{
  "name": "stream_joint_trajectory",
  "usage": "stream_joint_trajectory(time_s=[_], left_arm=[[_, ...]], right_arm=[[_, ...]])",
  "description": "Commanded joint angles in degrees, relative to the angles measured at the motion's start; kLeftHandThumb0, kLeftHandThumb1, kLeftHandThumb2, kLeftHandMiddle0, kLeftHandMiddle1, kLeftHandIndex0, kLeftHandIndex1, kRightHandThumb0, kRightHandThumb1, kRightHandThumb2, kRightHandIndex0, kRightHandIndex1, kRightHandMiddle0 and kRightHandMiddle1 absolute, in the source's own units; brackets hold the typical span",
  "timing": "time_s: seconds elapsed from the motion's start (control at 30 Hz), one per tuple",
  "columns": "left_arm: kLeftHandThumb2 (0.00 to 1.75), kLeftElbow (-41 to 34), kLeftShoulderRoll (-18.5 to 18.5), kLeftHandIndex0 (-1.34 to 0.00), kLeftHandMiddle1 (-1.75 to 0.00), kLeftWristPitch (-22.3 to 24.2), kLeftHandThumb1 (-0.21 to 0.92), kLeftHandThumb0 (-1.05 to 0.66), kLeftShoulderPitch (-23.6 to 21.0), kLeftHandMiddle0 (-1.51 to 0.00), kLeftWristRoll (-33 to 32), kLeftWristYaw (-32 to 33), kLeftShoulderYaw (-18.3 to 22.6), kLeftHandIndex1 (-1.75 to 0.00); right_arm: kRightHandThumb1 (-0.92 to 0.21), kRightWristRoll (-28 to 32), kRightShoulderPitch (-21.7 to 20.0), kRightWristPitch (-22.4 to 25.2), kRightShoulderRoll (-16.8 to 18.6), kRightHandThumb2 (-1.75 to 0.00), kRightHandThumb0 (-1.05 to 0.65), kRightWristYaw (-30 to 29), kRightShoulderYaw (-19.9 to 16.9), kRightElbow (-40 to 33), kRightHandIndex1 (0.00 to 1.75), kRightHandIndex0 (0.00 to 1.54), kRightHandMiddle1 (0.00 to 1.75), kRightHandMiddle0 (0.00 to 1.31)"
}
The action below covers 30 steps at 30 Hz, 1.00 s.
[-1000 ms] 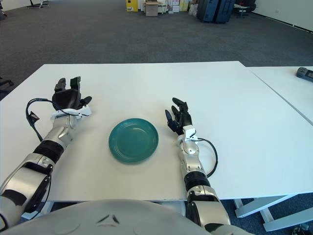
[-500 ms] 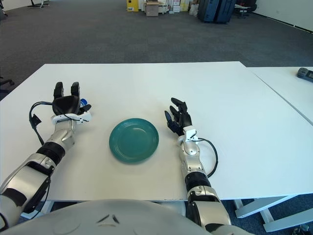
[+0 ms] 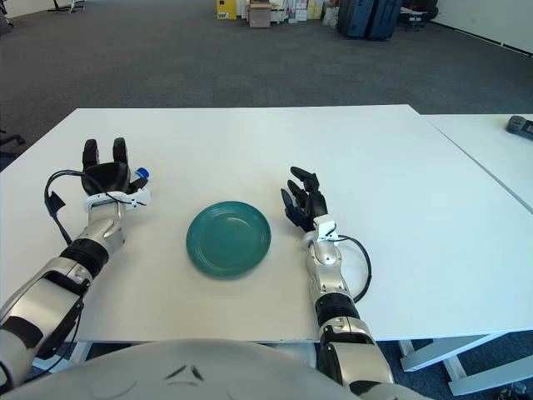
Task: Put the bottle into the plate.
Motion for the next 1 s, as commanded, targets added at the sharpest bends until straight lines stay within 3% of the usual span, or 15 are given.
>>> stream_joint_trajectory(time_s=[0.0, 0.5, 0.97], left_arm=[[0.85, -1.55, 0.48, 0.0, 0.0, 2.23, 0.92, -1.05, -0.03, 0.0, -0.23, -2.89, -0.44, -0.03], [0.89, 0.47, 1.03, 0.0, -0.02, 7.53, 0.92, -1.05, 0.13, -0.05, -1.56, -9.34, -0.78, 0.0], [0.91, 7.31, -0.61, 0.0, -0.04, 7.53, 0.92, -1.05, -1.92, -0.13, -4.74, -13.05, -1.34, 0.0]], right_arm=[[-0.92, 0.94, 2.66, 1.72, 0.1, -0.41, -0.64, 0.47, -0.67, 3.07, 0.03, 0.45, 0.86, 0.0], [-0.92, 2.05, 3.09, 0.95, -0.08, -0.43, -0.62, 1.69, -1.26, 2.92, 0.03, 0.48, 0.89, 0.0], [-0.92, 2.0, 4.01, 2.94, -0.71, -0.49, -0.6, 2.53, -1.26, 1.48, 0.05, 0.53, 0.9, 0.03]])
